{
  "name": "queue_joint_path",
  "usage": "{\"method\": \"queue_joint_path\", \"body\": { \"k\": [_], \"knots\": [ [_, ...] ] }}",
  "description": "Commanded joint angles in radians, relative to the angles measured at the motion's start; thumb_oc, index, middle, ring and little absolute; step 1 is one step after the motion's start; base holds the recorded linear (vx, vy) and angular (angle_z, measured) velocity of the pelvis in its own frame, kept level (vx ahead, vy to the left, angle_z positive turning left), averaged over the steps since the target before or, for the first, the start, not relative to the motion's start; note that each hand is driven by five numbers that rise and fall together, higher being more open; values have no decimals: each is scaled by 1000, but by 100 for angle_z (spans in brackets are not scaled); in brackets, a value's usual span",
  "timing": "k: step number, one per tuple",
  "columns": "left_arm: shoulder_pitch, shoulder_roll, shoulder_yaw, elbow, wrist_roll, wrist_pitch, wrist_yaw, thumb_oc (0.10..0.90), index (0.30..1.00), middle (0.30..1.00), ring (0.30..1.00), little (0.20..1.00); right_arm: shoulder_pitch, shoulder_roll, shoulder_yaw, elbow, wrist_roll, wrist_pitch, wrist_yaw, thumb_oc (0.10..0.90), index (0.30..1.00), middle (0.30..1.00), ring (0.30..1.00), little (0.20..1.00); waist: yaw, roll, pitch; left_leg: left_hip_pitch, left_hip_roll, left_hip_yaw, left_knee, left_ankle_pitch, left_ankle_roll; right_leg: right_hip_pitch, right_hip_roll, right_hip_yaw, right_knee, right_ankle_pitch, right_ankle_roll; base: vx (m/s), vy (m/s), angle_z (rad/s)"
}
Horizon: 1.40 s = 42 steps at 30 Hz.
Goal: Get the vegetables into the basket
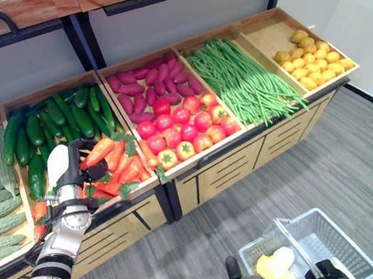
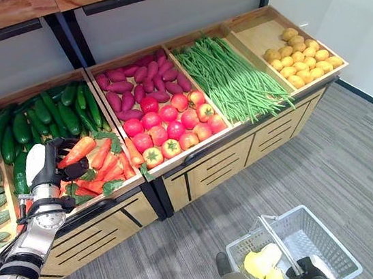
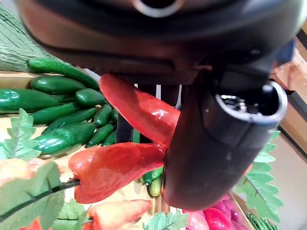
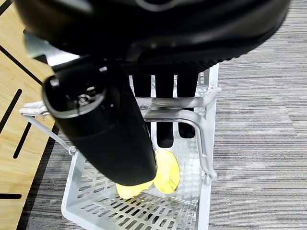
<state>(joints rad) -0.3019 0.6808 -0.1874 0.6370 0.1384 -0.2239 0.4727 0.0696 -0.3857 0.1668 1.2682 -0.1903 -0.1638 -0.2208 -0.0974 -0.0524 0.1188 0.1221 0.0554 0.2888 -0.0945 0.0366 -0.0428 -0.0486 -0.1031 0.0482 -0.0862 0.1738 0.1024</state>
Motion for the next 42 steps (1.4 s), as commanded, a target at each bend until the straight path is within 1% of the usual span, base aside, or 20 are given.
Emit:
{"method": "queue_joint_path", "body": {
  "k": [1,3,6,7,8,9,11,12,13,15,16,17,18,19,20,23,26,29,36,42],
  "knots": [
    [-89,89,94,-99,-2,-65,65,400,300,300,300,300,-38,-34,56,3,-7,-24,-42,400,300,300,300,300,-4,-30,-33,52,6,-34,7,-73,-9,-18,-82,46,59,-40,96,11,73,-18],
    [-87,86,94,-118,-2,-66,64,400,300,300,300,300,-39,-36,54,3,-5,-22,-40,400,300,300,300,300,-3,-34,-30,55,0,-25,7,-75,-4,-22,-84,55,63,-35,102,-6,81,-24],
    [-104,85,73,-157,4,-69,61,400,300,300,300,300,-35,-35,47,-6,1,-17,-35,400,300,300,300,300,-9,-49,-20,53,-20,-2,13,-83,14,-46,-94,89,78,-15,124,-37,155,-25],
    [-113,91,58,-165,18,-70,58,400,300,300,300,300,-26,-32,45,-13,3,-17,-33,400,300,300,300,300,-12,-58,-18,48,-33,5,15,-87,21,-59,-101,106,89,0,134,-102,224,-35],
    [-123,84,39,-182,28,-71,52,400,300,300,300,300,-20,-30,37,-22,9,-15,-33,400,300,300,300,300,-25,-65,-11,34,-52,18,20,-92,32,-84,-112,134,91,48,153,-92,180,-17],
    [-123,84,39,-182,28,-71,52,400,300,300,300,300,-19,-30,37,-22,9,-15,-33,400,300,300,300,300,-24,-66,-12,33,-52,20,20,-93,32,-85,-112,136,91,49,154,-110,146,-18],
    [-132,83,30,-199,27,-76,59,400,300,300,300,300,-30,-30,33,-23,14,-13,-38,400,300,300,300,300,-34,-64,1,16,-56,43,31,-96,36,-115,-116,154,87,100,159,-103,61,-26],
    [-136,87,28,-202,24,-76,63,400,300,300,300,300,-33,-26,35,-28,17,-13,-38,400,300,300,300,300,-34,-65,5,5,-54,57,36,-94,38,-129,-115,152,92,102,159,-131,37,-36],
    [-144,92,21,-205,22,-79,66,400,300,300,300,300,-38,-25,36,-24,25,-14,-39,400,300,300,300,300,-30,-66,8,-7,-52,70,42,-91,40,-146,-116,138,107,98,157,-126,41,-45],
    [-147,96,19,-227,14,-78,72,400,300,300,300,300,-40,-20,39,-25,30,-13,-43,400,300,300,300,300,-20,-53,18,-19,-40,89,50,-94,47,-144,-122,49,172,30,127,-152,37,-53],
    [-143,95,32,-244,7,-74,76,400,300,300,300,300,-45,-19,41,-25,29,-16,-50,400,300,300,300,300,-9,-39,26,-37,-27,105,69,-91,50,-133,-118,-32,241,-38,101,-205,11,-53],
    [-135,104,44,-280,12,-72,67,400,300,300,300,300,-52,-23,44,-21,29,-15,-52,400,300,300,300,300,3,-26,25,-53,-15,121,89,-93,53,-124,-109,-78,317,-100,78,-176,-11,-46],
    [-132,108,47,-293,17,-73,63,400,300,300,300,300,-55,-24,44,-19,30,-15,-52,400,300,300,300,300,9,-25,22,-59,-14,129,94,-92,53,-116,-104,-90,337,-119,73,-91,-20,-48],
    [-131,108,47,-294,17,-73,63,400,300,300,300,300,-55,-24,44,-19,30,-15,-52,400,300,300,300,300,9,-25,22,-59,-14,129,95,-92,53,-116,-104,-90,337,-119,73,-27,-84,-32],
    [-114,107,65,-309,22,-71,57,400,300,300,300,300,-58,-24,43,-23,31,-15,-52,400,300,300,300,300,17,-33,15,-59,-16,145,93,-89,47,-94,-95,-101,290,-117,72,-5,-69,-22],
    [-91,104,79,-321,29,-74,45,400,300,300,300,300,-49,-25,42,-19,32,-14,-48,400,300,300,300,300,19,-29,8,-47,-8,152,102,-93,41,-77,-81,-101,263,-131,66,68,-136,-20],
    [-63,87,95,-332,17,-79,34,400,300,300,300,300,-35,-30,38,-18,28,-14,-41,400,300,300,300,300,13,-20,-7,-30,3,156,105,-91,29,-48,-62,-108,221,-142,58,75,-146,-25],
    [-47,73,104,-359,21,-74,21,400,300,300,300,300,-17,-52,25,-27,27,-11,-35,400,300,300,300,300,0,-2,-23,-19,25,158,76,-56,2,-15,-36,-110,144,-137,47,38,-207,-6],
    [-65,85,63,-311,26,-65,-7,400,300,300,300,300,-11,-89,20,-42,36,-9,-34,400,300,300,300,300,-13,24,-22,-20,56,158,44,-11,-26,4,-10,-110,103,-134,32,-17,-94,-9],
    [-75,91,60,-267,17,-60,-9,400,300,300,300,300,4,-92,17,-29,35,-9,-32,400,300,300,300,300,-19,31,-28,-12,64,158,36,-3,-35,24,-4,-118,81,-129,30,7,-33,1]
  ]
}}
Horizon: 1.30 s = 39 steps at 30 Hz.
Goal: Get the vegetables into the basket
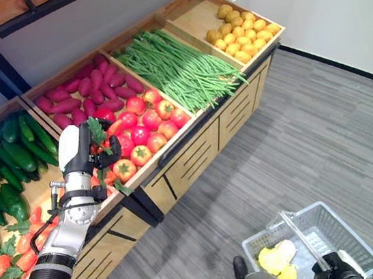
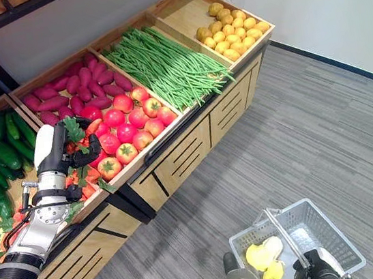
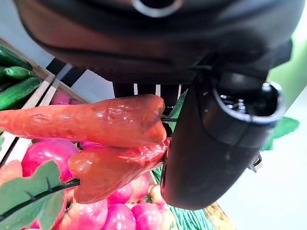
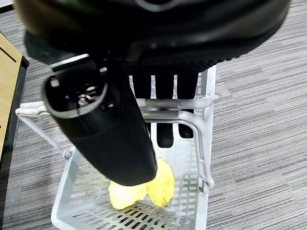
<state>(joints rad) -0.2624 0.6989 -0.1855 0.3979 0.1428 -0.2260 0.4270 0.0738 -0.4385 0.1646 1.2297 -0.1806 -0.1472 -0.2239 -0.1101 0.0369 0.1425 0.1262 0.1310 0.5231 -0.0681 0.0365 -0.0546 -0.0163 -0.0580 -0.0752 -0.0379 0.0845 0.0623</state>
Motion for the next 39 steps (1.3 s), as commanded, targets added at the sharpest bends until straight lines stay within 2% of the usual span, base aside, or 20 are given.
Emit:
{"method": "queue_joint_path", "body": {
  "k": [1,9,13,15,17,18,19,20,21,22,23,24,27,28,29,32,35,36,37,39],
  "knots": [
    [-115,76,60,-25,14,-57,36,400,300,300,300,300,3,-37,19,11,25,-27,-29,400,300,300,300,300,-8,-57,-53,-14,-10,-77,9,-2,-24,-3,-50,5,28,-38,70,0,0,0],
    [-119,68,42,-64,4,-64,23,400,300,300,300,300,1,-35,17,4,36,-30,-38,400,300,300,300,300,-11,-43,-51,-8,-5,-78,2,8,-35,7,-48,15,1,-24,70,-5,-25,1],
    [-125,31,17,-82,-22,-64,24,400,300,300,300,300,5,-43,10,-10,43,-28,-48,400,300,300,300,300,-19,-24,-37,-20,24,-88,34,19,-49,1,-21,29,35,-49,46,-20,-148,-3],
    [-137,16,6,-75,-27,-61,24,400,300,300,300,300,12,-48,2,-12,48,-29,-54,400,300,300,300,300,-25,-21,-30,-35,42,-100,76,21,-62,6,-9,31,40,-60,32,-29,-185,-2],
    [-156,-1,-10,-72,-35,-64,25,400,300,300,300,300,12,-62,-7,4,51,-25,-58,400,300,300,300,300,-23,-32,-11,-92,69,-147,218,19,-84,25,4,42,34,-67,7,-34,-160,3],
    [-157,-1,-10,-72,-35,-64,25,400,300,300,300,300,11,-61,-7,4,51,-25,-58,400,300,300,300,300,-23,-32,-13,-98,70,-148,220,21,-84,20,5,42,33,-64,6,-24,-49,3],
    [-155,-5,-13,-79,-38,-68,27,400,300,300,300,300,5,-70,-9,14,51,-22,-61,400,300,300,300,300,-12,-33,-3,-113,55,-215,238,40,-89,22,12,59,32,-64,1,-38,41,-19],
    [-142,-10,-6,-94,-41,-69,29,400,300,300,300,300,-6,-82,-20,38,57,-17,-65,400,300,300,300,300,5,-36,12,-133,12,-330,207,25,-74,19,10,86,37,-65,5,-36,44,-43],
    [-142,-9,-6,-95,-41,-68,29,400,300,300,300,300,-7,-82,-19,39,57,-17,-65,400,300,300,300,300,4,-37,9,-137,11,-331,204,30,-73,14,9,85,36,-63,5,46,149,-85],
    [-102,-2,33,-114,-35,-73,53,400,300,300,300,300,-26,-95,-16,70,44,-15,-72,400,300,300,300,300,30,-40,3,-178,-23,-531,116,17,-47,-27,16,187,59,-50,22,69,105,-100],
    [-102,-2,33,-114,-35,-73,52,400,300,300,300,300,-26,-95,-16,70,44,-15,-72,400,300,300,300,300,30,-40,3,-178,-23,-531,115,17,-47,-27,16,187,59,-50,22,94,160,-176],
    [-96,-4,38,-112,-36,-76,62,400,300,300,300,300,-32,-99,-13,77,41,-13,-75,400,300,300,300,300,38,-37,4,-191,-36,-598,95,28,-42,-37,22,217,62,-47,25,42,213,-148],
    [-85,6,32,-131,-31,-88,56,400,300,300,300,300,-39,-86,-2,68,41,-10,-63,400,300,300,300,300,19,-32,-10,-169,-51,-552,61,18,-20,-53,3,271,67,-45,46,52,370,-78],
    [-79,16,32,-143,-27,-90,50,400,300,300,300,300,-47,-79,2,65,42,-9,-59,400,300,300,300,300,18,-39,-18,-149,-73,-505,50,1,-3,-67,-16,312,68,-35,69,32,336,-94],
    [-79,16,32,-143,-27,-90,50,400,300,300,300,300,-47,-79,2,65,42,-9,-59,400,300,300,300,300,19,-40,-18,-148,-73,-504,50,1,-3,-67,-16,314,69,-35,69,11,331,-106],
    [-73,34,40,-156,-20,-90,46,400,300,300,300,300,-69,-55,16,60,39,-3,-55,400,300,300,300,300,25,-58,-24,-128,-107,-425,52,-29,27,-107,-49,376,81,-5,114,-19,296,-72],
    [-67,43,46,-165,-16,-89,44,400,300,300,300,300,-79,-44,20,50,38,-2,-52,400,300,300,300,300,30,-68,-22,-120,-127,-395,43,-39,42,-130,-66,405,75,21,138,-80,219,-48],
    [-69,48,47,-177,-16,-92,45,400,300,300,300,300,-95,-40,19,44,43,0,-56,400,300,300,300,300,35,-72,-10,-129,-136,-366,42,-36,47,-166,-81,398,82,48,158,-104,127,-27],
    [-70,48,46,-177,-16,-92,45,400,300,300,300,300,-95,-40,19,44,43,0,-56,400,300,300,300,300,37,-73,-11,-130,-136,-364,42,-36,48,-168,-81,400,82,48,158,-205,180,-43],
    [-78,70,39,-185,-7,-89,45,400,300,300,300,300,-98,-27,14,28,52,-4,-61,400,300,300,300,300,55,-62,13,-136,-119,-326,29,-28,50,-194,-116,222,166,13,126,-174,106,-39]
  ]
}}
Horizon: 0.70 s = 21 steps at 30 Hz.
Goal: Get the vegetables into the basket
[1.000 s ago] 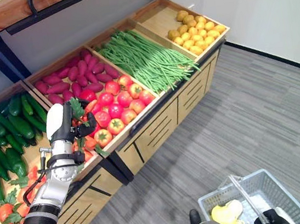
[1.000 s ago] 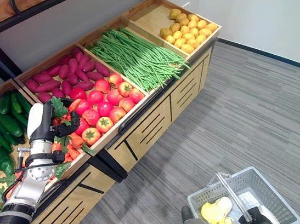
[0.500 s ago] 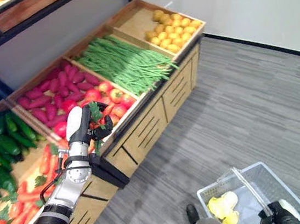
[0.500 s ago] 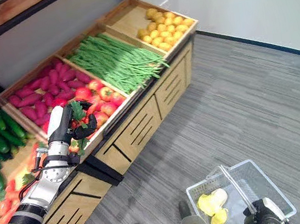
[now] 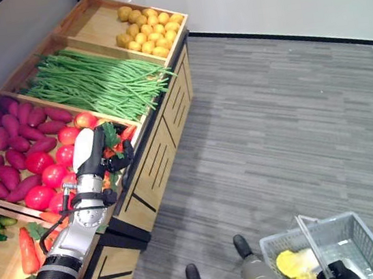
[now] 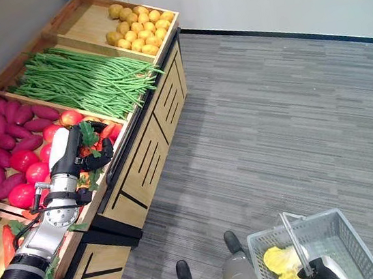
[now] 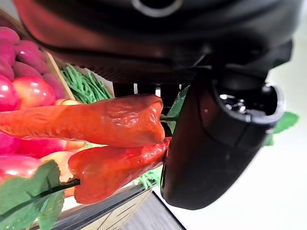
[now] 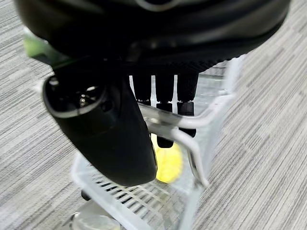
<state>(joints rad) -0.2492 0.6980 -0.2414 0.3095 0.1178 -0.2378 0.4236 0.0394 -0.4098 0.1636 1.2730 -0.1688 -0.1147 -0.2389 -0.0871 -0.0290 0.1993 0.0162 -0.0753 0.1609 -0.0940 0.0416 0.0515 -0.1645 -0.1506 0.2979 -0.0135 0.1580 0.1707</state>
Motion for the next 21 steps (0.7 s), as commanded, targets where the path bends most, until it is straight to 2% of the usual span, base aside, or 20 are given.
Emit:
{"method": "queue_joint_path", "body": {
  "k": [1,2,3,5,8,9,10,13,14,15,19,21],
  "knots": [
    [-91,74,96,-100,17,-77,46,400,300,300,300,300,-61,-54,13,-19,39,-38,-48,400,300,300,300,300,35,10,-45,-33,93,49,48,-24,-60,-39,-37,-213,160,-71,4,-91,61,-25],
    [-91,74,96,-100,17,-77,46,400,300,300,300,300,-61,-54,13,-19,39,-38,-48,400,300,300,300,300,30,11,-44,-31,93,43,47,-23,-60,-35,-38,-219,162,-74,3,-72,70,-40],
    [-88,76,96,-103,17,-79,42,400,300,300,300,300,-57,-53,8,-18,43,-41,-49,400,300,300,300,300,25,17,-42,-26,97,54,38,-17,-61,-18,-42,-253,195,-97,-3,-48,50,-31],
    [-80,82,101,-112,15,-81,35,400,300,300,300,300,-52,-51,7,-18,40,-44,-50,400,300,300,300,300,24,16,-54,-24,103,71,24,-7,-63,-3,-31,-255,212,-110,-6,-63,49,-10],
    [-71,91,113,-130,26,-74,25,400,300,300,300,300,-48,-49,6,-23,41,-48,-52,400,300,300,300,300,34,14,-64,-21,111,98,16,-4,-58,19,-12,-248,267,-153,-15,-49,4,-31],
    [-58,94,127,-138,27,-69,23,400,300,300,300,300,-49,-47,7,-23,43,-49,-54,400,300,300,300,300,47,8,-67,-15,112,118,16,-7,-57,34,-17,-270,270,-168,-15,-47,-26,-32],
    [-58,94,128,-138,27,-69,22,400,300,300,300,300,-50,-47,7,-23,43,-49,-54,400,300,300,300,300,49,9,-69,-17,114,120,14,-4,-58,31,-14,-269,266,-162,-16,-41,-54,-24],
    [-23,89,157,-145,23,-67,29,400,300,300,300,300,-58,-43,9,-21,39,-45,-57,400,300,300,300,300,74,-10,-76,-7,113,159,21,-10,-65,59,-34,-343,197,-142,-8,-22,-102,-52],
    [-23,89,158,-145,23,-67,29,400,300,300,300,300,-59,-43,9,-22,39,-44,-57,400,300,300,300,300,76,-9,-78,-10,116,162,20,-7,-65,57,-32,-341,193,-137,-10,-6,-258,-58],
    [-14,83,168,-131,19,-69,31,400,300,300,300,300,-49,-40,14,-28,34,-46,-53,400,300,300,300,300,64,-11,-81,-3,134,179,32,-2,-78,62,-4,-322,151,-142,-14,-8,-262,-52],
    [-14,64,170,-119,8,-68,38,400,300,300,300,300,-42,-53,11,-34,37,-47,-53,400,300,300,300,300,53,-4,-83,5,168,191,24,25,-104,90,30,-308,66,-129,-30,-6,-285,-42],
    [-31,20,158,-79,-9,-62,51,400,300,300,300,300,-33,-75,4,-54,48,-49,-62,400,300,300,300,300,37,12,-76,-10,219,188,53,54,-139,97,78,-303,65,-146,-60,-32,-468,-28]
  ]
}}
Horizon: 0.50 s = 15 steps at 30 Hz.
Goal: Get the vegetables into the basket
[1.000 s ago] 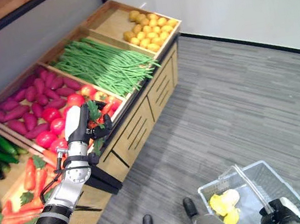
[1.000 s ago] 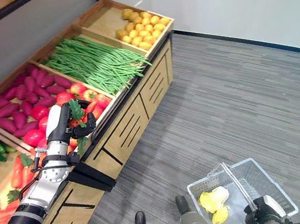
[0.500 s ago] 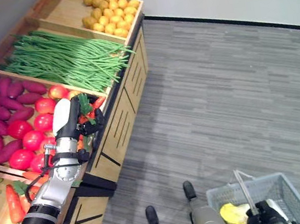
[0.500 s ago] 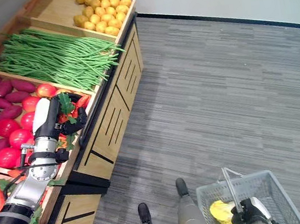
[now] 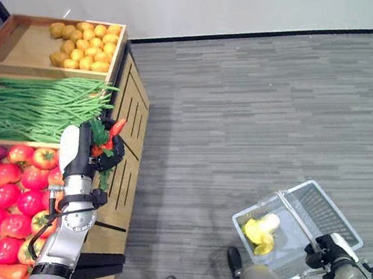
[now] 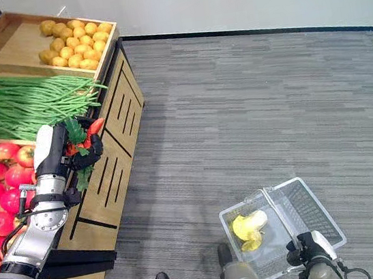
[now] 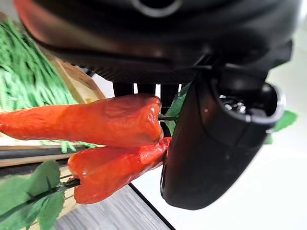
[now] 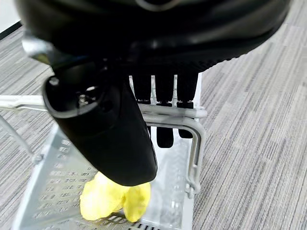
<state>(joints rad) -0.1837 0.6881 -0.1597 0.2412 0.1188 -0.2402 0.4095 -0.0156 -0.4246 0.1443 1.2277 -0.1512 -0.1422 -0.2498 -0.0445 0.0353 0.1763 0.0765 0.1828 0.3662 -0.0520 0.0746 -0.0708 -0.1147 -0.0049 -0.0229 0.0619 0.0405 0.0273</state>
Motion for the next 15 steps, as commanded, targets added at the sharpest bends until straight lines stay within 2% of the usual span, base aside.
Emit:
{"method": "queue_joint_path", "body": {
  "k": [1,2,3,5,6,11,15],
  "knots": [
    [-105,17,64,5,-14,-58,64,400,300,300,300,300,23,-66,17,-6,35,-22,-56,400,300,300,300,300,-9,-49,-44,-81,-28,-28,49,14,-24,54,-60,13,-2,-40,75,-43,-419,-13],
    [-116,-3,41,32,-19,-59,63,400,300,300,300,300,30,-88,7,-12,36,-27,-63,400,300,300,300,300,-13,-50,-24,-115,-16,-65,156,2,-41,66,-48,20,3,-47,54,-15,-274,-3],
    [-106,-8,39,25,-18,-59,66,400,300,300,300,300,16,-112,4,-8,36,-21,-65,400,300,300,300,300,10,-48,-17,-139,-50,-206,172,15,-40,63,-38,56,1,-45,45,-11,-205,5],
    [-94,-7,41,19,-11,-57,72,400,300,300,300,300,8,-125,0,3,39,-22,-72,400,300,300,300,300,25,-47,-29,-162,-74,-306,130,2,-26,58,-38,89,-11,-40,48,49,-31,-61],
    [-87,-2,45,16,-13,-60,87,400,300,300,300,300,9,-134,3,9,33,-25,-78,400,300,300,300,300,34,-42,-37,-180,-72,-357,88,22,-26,54,-33,115,-14,-34,51,87,2,-121],
    [-101,1,21,30,-20,-64,84,400,300,300,300,300,3,-146,13,24,26,-26,-75,400,300,300,300,300,26,-32,-52,-144,-66,-331,34,27,-18,59,-27,127,-19,-40,56,72,53,-51],
    [-97,7,-7,8,-26,-77,64,400,300,300,300,300,-29,-172,7,45,22,-17,-79,400,300,300,300,300,20,-31,-64,-104,-87,-291,7,6,-6,61,-50,165,-45,-18,77,54,126,-15]
  ]
}}
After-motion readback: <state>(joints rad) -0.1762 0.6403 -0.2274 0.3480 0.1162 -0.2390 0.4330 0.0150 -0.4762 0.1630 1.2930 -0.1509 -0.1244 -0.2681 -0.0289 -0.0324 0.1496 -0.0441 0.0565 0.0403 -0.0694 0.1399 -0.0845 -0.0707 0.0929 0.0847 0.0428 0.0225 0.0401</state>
